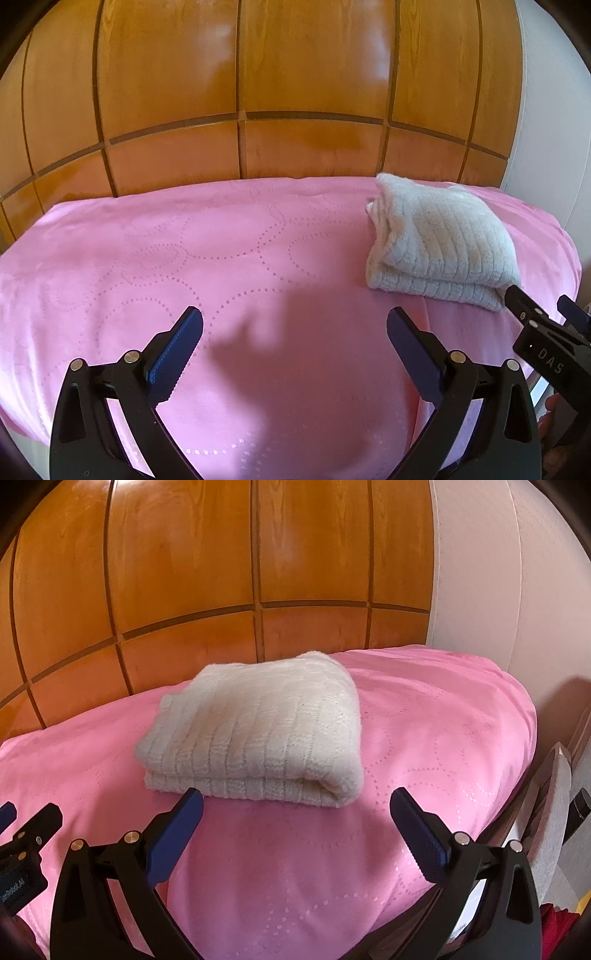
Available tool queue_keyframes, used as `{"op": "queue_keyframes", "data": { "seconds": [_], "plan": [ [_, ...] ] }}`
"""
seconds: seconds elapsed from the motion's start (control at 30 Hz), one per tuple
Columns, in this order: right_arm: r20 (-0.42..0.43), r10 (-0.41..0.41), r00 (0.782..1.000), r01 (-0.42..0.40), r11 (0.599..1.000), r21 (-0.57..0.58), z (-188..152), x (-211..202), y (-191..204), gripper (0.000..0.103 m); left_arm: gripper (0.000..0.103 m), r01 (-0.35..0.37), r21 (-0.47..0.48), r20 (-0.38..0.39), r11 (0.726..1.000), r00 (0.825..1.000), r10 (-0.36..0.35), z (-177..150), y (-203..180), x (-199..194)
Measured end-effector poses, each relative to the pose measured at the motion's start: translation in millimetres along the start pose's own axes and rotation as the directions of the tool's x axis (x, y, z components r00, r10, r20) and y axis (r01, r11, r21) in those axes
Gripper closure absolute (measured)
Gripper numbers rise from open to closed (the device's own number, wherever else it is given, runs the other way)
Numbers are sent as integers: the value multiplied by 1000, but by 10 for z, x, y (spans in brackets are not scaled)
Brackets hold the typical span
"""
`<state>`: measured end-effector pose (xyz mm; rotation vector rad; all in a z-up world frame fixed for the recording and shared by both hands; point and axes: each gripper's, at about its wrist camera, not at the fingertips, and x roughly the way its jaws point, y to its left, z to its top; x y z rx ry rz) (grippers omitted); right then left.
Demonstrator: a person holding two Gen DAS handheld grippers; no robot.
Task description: Fold small clothes
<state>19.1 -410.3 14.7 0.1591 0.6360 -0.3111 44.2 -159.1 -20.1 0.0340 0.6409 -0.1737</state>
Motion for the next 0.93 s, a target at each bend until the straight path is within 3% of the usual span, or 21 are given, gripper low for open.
{"op": "queue_keyframes", "data": {
  "seconds": [0.6,0.8,0.93],
  "plan": [
    [-37,21,999,-21,1000,-14,-29,139,-54,2,4,11,-2,-10,1000,1000,-11,-44,-11,76],
    [-51,35,998,-36,999,-7,-8,175,-98,2,4,1,-47,-65,999,998,-4,-59,62,212],
    [-40,22,999,-21,999,40,171,241,-326,2,4,-14,-76,-93,997,996,7,-67,174,344]
  ]
}}
